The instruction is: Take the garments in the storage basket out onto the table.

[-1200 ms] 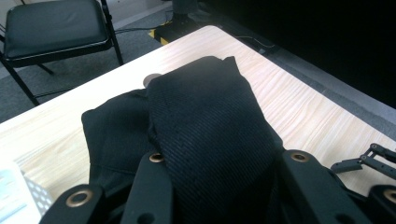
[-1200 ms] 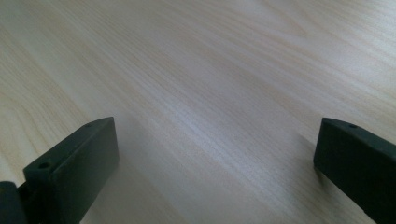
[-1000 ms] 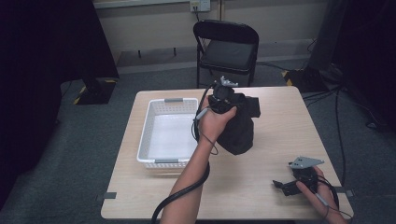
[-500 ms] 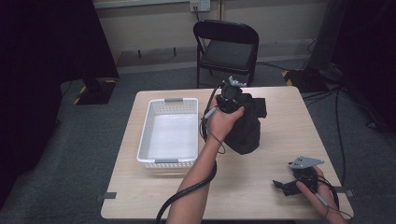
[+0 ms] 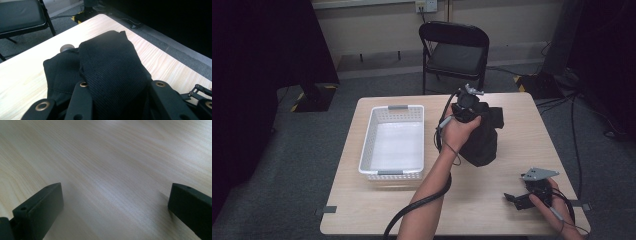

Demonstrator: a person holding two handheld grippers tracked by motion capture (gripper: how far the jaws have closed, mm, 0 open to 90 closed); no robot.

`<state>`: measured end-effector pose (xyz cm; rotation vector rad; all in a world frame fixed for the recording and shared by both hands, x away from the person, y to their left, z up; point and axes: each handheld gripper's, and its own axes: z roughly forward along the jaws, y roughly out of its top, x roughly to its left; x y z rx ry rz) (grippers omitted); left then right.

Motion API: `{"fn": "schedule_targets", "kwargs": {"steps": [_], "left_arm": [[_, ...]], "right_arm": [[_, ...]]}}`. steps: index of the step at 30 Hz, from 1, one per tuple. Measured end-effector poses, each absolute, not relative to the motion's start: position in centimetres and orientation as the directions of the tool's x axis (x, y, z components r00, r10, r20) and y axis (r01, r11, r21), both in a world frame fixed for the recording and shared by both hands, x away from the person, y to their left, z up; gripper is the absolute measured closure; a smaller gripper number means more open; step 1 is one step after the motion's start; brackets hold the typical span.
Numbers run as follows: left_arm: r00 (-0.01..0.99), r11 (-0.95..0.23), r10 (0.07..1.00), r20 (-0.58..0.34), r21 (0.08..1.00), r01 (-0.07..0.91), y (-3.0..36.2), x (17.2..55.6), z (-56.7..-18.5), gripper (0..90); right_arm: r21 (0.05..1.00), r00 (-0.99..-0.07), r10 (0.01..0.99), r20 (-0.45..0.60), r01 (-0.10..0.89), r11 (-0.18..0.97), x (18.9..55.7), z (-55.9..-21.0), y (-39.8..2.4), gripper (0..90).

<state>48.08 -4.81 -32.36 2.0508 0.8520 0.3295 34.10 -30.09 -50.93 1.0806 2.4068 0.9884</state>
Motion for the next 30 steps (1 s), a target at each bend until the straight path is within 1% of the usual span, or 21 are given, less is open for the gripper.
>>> {"fn": "schedule_targets", "kwargs": {"steps": [30], "left_arm": [[0.720,-0.404,0.688,-0.086,0.780,0.479,-7.4,49.2,-35.1,67.7]], "right_arm": [[0.706,-0.662,0.749,-0.012,0.525,0.475,34.1,-50.9,-30.1,0.0]]}}
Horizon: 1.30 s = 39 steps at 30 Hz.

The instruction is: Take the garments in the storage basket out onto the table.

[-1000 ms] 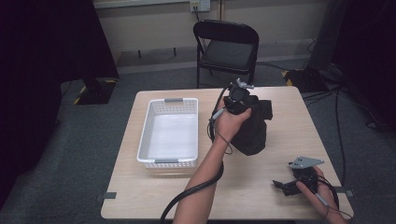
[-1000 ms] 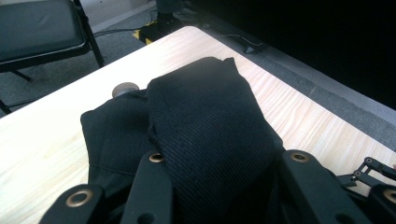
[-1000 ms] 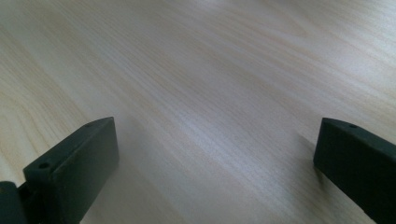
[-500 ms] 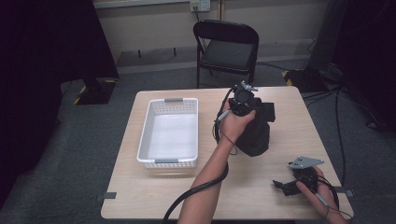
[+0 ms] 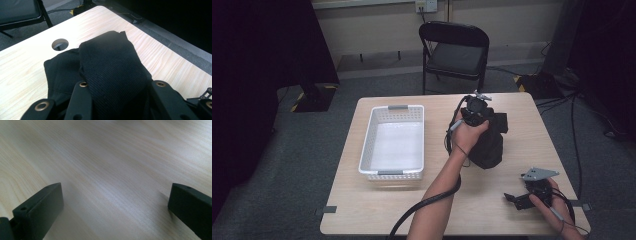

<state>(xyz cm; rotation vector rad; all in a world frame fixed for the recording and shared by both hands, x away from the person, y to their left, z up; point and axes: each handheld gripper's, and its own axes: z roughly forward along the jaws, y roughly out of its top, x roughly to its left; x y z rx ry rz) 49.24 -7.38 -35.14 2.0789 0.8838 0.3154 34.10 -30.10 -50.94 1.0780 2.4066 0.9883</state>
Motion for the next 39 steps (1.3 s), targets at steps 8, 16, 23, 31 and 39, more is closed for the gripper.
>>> {"fn": "schedule_targets", "kwargs": {"steps": [8,16,23,31,39], "left_arm": [[0.719,-0.412,0.691,-0.081,0.773,0.483,-7.9,49.5,-35.7,67.6],[0.716,-0.410,0.692,-0.089,0.768,0.492,-8.7,49.7,-36.5,67.5],[0.713,-0.428,0.697,-0.073,0.756,0.496,-9.3,49.8,-37.4,67.4],[0.708,-0.433,0.702,-0.072,0.746,0.506,-9.7,50.0,-38.5,67.2],[0.705,-0.434,0.706,-0.066,0.746,0.504,-10.2,49.9,-38.9,67.1]], "right_arm": [[0.707,-0.663,0.749,-0.013,0.524,0.476,34.1,-50.9,-30.1,0.0],[0.707,-0.663,0.749,-0.012,0.524,0.475,34.1,-50.9,-30.1,0.0],[0.707,-0.663,0.749,-0.013,0.524,0.476,34.1,-50.9,-30.1,0.0],[0.707,-0.663,0.749,-0.013,0.524,0.475,34.1,-50.9,-30.1,0.0],[0.707,-0.663,0.749,-0.013,0.524,0.475,34.1,-50.9,-30.1,0.0]]}}
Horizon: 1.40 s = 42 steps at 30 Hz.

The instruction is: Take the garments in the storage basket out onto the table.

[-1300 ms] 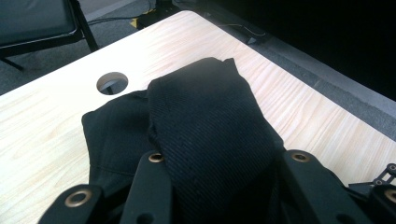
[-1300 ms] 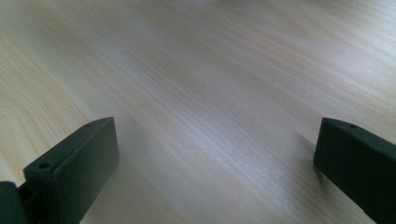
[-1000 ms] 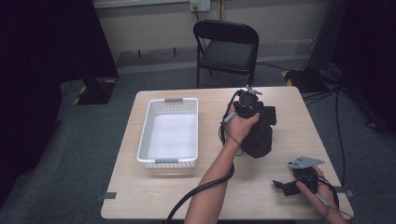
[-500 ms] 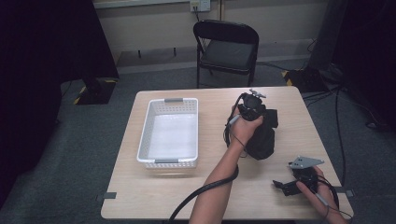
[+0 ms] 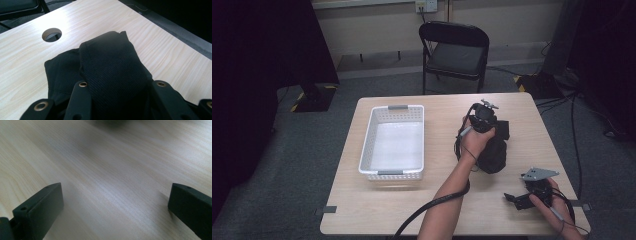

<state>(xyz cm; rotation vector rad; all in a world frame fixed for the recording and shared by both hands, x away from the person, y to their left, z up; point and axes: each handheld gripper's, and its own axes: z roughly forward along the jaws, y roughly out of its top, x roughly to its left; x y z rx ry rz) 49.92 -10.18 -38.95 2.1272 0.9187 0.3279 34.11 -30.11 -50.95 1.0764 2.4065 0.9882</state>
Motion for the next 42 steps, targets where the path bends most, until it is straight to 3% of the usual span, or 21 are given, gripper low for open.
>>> {"fn": "schedule_targets", "kwargs": {"steps": [42], "left_arm": [[0.697,-0.446,0.704,-0.138,0.678,0.585,-10.6,49.6,-42.5,59.8]], "right_arm": [[0.706,-0.663,0.749,-0.012,0.525,0.476,34.1,-50.9,-30.1,0.0]]}}
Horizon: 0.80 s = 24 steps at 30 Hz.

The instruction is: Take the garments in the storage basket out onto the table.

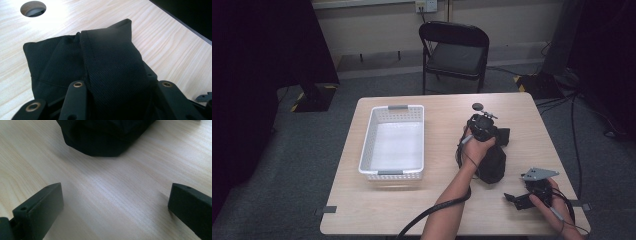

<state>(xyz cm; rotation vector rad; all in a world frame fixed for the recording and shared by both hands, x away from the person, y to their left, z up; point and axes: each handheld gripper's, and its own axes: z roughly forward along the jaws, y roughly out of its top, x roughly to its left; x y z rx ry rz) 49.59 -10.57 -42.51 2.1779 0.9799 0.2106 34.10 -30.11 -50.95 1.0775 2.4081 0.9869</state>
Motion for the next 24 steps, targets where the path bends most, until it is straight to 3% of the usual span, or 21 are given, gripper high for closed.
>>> {"fn": "schedule_targets", "kwargs": {"steps": [11,14,16,21,24], "left_arm": [[0.686,-0.448,0.715,-0.138,0.663,0.600,-10.3,49.6,-43.0,52.8],[0.675,-0.444,0.726,-0.132,0.660,0.606,-10.3,49.5,-43.1,42.8],[0.664,-0.433,0.736,-0.133,0.660,0.613,-10.2,49.6,-43.1,27.8],[0.648,-0.389,0.733,-0.205,0.655,0.648,-9.6,49.7,-43.1,5.3],[0.663,-0.382,0.711,-0.235,0.662,0.645,-9.2,49.6,-43.0,3.3]], "right_arm": [[0.706,-0.663,0.749,-0.012,0.525,0.476,34.1,-50.9,-30.1,0.0],[0.706,-0.663,0.749,-0.012,0.525,0.476,34.1,-50.9,-30.1,0.0],[0.706,-0.663,0.749,-0.012,0.525,0.476,34.1,-50.9,-30.1,0.0],[0.706,-0.663,0.749,-0.012,0.525,0.476,34.1,-50.9,-30.1,0.0],[0.705,-0.663,0.749,-0.011,0.526,0.476,34.1,-50.9,-30.1,0.0]]}}
